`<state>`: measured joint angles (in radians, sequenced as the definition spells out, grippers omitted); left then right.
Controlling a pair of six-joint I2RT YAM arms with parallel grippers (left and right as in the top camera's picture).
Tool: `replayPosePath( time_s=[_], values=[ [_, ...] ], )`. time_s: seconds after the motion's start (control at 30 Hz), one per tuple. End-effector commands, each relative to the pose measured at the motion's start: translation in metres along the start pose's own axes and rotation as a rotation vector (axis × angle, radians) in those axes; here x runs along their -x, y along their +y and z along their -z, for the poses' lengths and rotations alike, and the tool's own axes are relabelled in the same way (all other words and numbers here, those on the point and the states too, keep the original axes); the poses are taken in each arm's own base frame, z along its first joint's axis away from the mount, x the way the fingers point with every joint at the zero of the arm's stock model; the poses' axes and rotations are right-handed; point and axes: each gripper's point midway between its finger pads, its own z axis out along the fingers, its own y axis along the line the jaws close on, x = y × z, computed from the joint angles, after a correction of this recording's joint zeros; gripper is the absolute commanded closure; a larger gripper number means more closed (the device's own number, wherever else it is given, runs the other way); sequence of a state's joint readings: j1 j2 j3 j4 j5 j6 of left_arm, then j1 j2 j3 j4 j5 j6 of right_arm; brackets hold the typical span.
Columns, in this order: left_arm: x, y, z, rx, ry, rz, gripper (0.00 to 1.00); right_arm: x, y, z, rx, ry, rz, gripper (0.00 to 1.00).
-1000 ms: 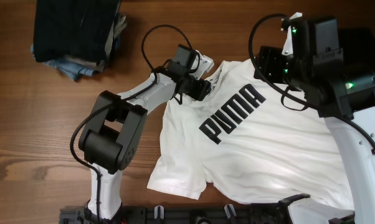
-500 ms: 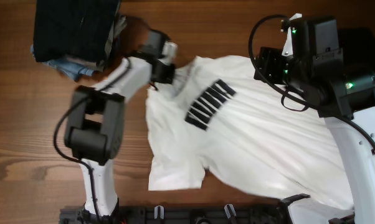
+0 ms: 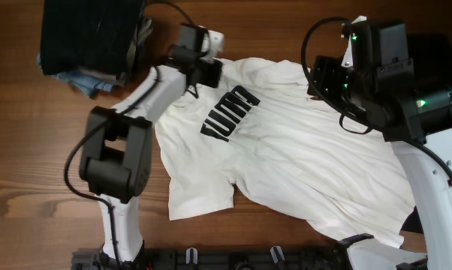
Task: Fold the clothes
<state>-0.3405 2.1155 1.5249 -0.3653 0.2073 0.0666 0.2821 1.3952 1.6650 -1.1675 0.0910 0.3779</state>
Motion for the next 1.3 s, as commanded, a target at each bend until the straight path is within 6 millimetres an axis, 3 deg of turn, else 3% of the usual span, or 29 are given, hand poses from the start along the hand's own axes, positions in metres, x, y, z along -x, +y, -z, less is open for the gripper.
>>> replayPosePath(
  time_s=[0.0, 0.07, 0.2, 0.23, 0.3, 0.37, 0.47, 0.53, 0.63, 0.67, 0.73, 0.8, 0.9, 1.0, 1.07, 1.2, 1.27],
  values=[
    [-0.034, -0.008, -0.038, -0.033, 0.1, -0.007, 0.96, 0.0, -0.005, -0.001, -0.027, 0.006, -0.019, 0.28],
    [-0.05, 0.009, -0.05, 0.009, 0.138, 0.018, 0.96, -0.005, -0.005, -0.004, -0.031, 0.024, -0.022, 0.26],
    [-0.048, 0.095, -0.036, 0.305, 0.103, 0.148, 0.96, -0.03, -0.007, -0.031, -0.044, 0.137, -0.036, 0.25],
    [-0.045, 0.125, -0.028, 0.353, 0.072, 0.212, 0.96, -0.038, -0.009, -0.041, -0.058, 0.174, -0.039, 0.25],
    [-0.039, 0.154, -0.019, 0.328, 0.021, 0.303, 0.96, -0.049, -0.011, -0.059, -0.086, 0.229, -0.064, 0.26],
    [-0.027, 0.146, -0.017, 0.215, -0.003, 0.319, 0.96, -0.051, -0.011, -0.071, -0.1, 0.254, -0.076, 0.26],
    [0.009, 0.094, 0.002, -0.02, -0.063, 0.229, 0.89, -0.049, -0.014, -0.079, -0.126, 0.248, -0.107, 0.27],
    [0.028, 0.064, 0.017, -0.085, -0.101, 0.183, 0.83, -0.047, -0.02, -0.077, -0.165, 0.229, -0.13, 0.26],
    [0.034, 0.02, 0.018, -0.135, -0.095, 0.091, 0.76, -0.045, -0.038, -0.078, -0.208, 0.229, -0.184, 0.25],
    [0.027, 0.001, 0.013, -0.161, -0.066, 0.039, 0.76, -0.042, -0.05, -0.079, -0.228, 0.229, -0.214, 0.27],
    [0.01, -0.019, 0.0, -0.171, -0.008, -0.025, 0.86, -0.032, -0.078, -0.084, -0.266, 0.208, -0.301, 0.54],
    [-0.006, -0.008, -0.011, -0.087, 0.052, -0.008, 0.94, -0.016, -0.098, -0.107, -0.226, 0.195, -0.311, 0.69],
    [-0.034, 0.015, -0.018, 0.002, 0.152, 0.056, 0.96, -0.013, -0.109, -0.144, -0.177, 0.23, -0.285, 0.8],
    [-0.044, 0.034, -0.015, 0.03, 0.186, 0.091, 0.96, -0.036, -0.122, -0.214, -0.193, 0.333, -0.252, 0.89],
    [-0.051, 0.046, -0.011, 0.042, 0.208, 0.121, 0.96, -0.056, -0.131, -0.249, -0.21, 0.395, -0.26, 0.93],
    [-0.057, 0.057, -0.007, 0.051, 0.23, 0.139, 0.92, -0.084, -0.151, -0.288, -0.276, 0.448, -0.421, 0.96],
    [-0.059, 0.057, -0.006, 0.05, 0.237, 0.141, 0.87, -0.092, -0.175, -0.297, -0.343, 0.451, -0.455, 0.96]
  ],
)
